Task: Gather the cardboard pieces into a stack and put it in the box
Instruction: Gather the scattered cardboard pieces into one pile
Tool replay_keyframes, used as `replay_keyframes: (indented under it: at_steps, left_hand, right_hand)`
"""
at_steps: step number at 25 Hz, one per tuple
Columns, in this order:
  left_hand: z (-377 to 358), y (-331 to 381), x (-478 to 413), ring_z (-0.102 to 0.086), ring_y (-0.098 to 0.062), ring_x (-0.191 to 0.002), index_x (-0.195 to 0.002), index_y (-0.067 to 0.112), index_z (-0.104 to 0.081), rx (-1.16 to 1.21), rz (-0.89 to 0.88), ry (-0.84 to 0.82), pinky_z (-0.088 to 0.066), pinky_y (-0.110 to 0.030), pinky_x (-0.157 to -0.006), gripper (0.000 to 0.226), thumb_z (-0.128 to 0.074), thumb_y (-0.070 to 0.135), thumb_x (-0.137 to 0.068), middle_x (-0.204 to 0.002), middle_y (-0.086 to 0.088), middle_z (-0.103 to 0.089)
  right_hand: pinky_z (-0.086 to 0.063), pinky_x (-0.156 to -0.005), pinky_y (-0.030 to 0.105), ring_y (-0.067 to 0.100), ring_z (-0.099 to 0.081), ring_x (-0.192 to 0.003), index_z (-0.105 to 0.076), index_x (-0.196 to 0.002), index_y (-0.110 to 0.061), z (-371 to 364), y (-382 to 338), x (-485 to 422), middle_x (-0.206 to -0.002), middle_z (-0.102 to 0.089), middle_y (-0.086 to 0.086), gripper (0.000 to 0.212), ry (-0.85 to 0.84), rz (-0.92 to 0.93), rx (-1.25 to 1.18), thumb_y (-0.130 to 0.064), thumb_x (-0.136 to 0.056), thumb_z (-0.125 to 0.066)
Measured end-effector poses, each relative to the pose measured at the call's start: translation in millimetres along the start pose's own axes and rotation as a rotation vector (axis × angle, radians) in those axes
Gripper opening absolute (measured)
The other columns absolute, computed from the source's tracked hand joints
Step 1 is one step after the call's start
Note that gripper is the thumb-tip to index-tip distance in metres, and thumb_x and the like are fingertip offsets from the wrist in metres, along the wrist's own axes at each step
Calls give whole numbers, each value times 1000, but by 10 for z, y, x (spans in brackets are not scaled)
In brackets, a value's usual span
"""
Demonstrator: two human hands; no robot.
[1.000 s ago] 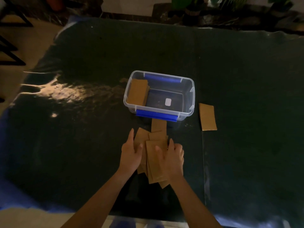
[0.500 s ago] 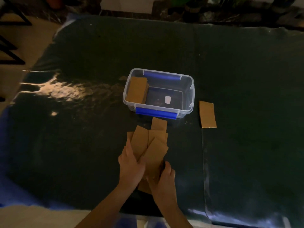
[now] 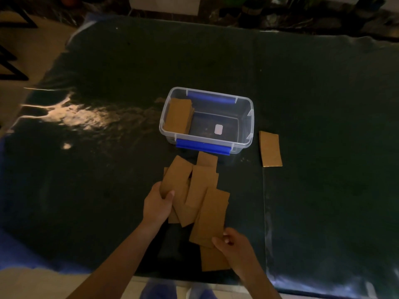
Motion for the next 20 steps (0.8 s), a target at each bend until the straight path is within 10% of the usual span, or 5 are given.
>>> replay_keyframes:
  at_steps: [13, 20]
  left_hand:
    - [663, 18, 183, -50, -24, -110, -124, 26, -45, 455, 76, 104, -41, -53, -95, 40, -56, 23, -86, -122, -1, -50]
    - [-404, 412, 76, -47, -12, -99, -121, 14, -45, -39, -174, 17, -33, -27, -82, 40, -56, 30, -86, -121, -8, -53]
  right_hand:
    - [-47, -74, 35, 21, -60, -82, -58, -80, -11, 491, -183, 149, -84, -63, 2, 8, 74, 69, -91, -16, -86, -61]
    - [-40, -52, 24, 14, -56, -61, -58, -77, -7, 811, -551, 149, -71, -61, 4, 7, 437, 269, 103, -10, -83, -60]
Point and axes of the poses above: each hand's wrist, its own x-axis away from the middle knuckle, its own z-axis out of the back of the hand, y = z × x, the point moved 2 cm from there along -x, towards the middle knuckle
